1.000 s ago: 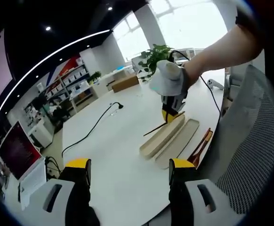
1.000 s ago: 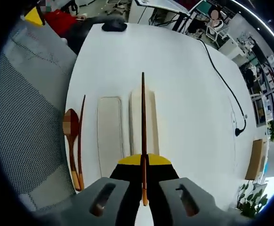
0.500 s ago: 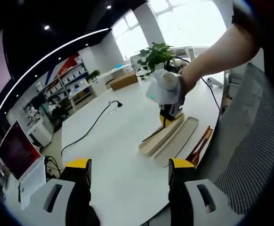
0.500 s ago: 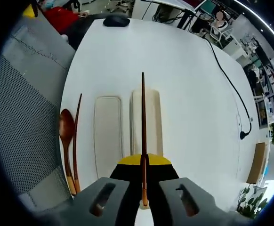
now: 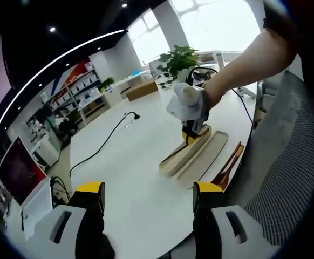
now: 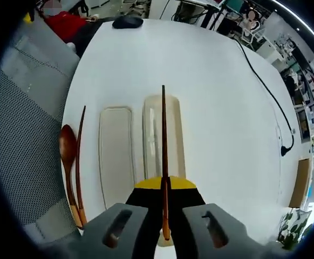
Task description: Arrange the utensils inside the cutlery case until each visible utensil rests in its matching compartment.
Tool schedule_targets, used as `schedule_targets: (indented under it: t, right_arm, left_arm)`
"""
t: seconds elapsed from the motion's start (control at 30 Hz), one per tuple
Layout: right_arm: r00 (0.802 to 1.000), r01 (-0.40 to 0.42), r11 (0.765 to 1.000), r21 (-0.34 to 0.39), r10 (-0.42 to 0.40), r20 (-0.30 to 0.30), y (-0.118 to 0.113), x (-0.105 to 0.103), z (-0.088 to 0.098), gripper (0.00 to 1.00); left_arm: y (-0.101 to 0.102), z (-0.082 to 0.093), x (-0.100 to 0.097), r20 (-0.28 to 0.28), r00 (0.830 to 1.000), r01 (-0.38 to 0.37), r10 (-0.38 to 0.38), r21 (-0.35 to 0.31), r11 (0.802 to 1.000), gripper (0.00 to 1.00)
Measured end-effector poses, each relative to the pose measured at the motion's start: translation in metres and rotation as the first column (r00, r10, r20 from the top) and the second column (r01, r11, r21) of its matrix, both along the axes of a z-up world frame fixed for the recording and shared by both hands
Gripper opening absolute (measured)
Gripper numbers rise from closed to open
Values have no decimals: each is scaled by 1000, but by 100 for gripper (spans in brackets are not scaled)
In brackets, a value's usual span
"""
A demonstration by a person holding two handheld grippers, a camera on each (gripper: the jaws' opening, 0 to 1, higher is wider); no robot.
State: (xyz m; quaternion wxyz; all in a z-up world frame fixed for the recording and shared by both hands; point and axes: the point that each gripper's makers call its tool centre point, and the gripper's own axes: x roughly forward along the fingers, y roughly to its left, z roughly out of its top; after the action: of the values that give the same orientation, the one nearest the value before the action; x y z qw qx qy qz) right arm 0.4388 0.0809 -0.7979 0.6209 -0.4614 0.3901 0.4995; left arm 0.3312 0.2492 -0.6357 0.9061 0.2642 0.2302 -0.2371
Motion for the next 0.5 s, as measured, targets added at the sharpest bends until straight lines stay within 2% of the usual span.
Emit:
schedule_targets:
  t: [0.5]
  right_arm:
    - [1000,13,1000,-6,-13,-28,-3,3,-18,0]
  left_arm:
    - [4,-5,1,-15,1000,-14,14,10,1000,68]
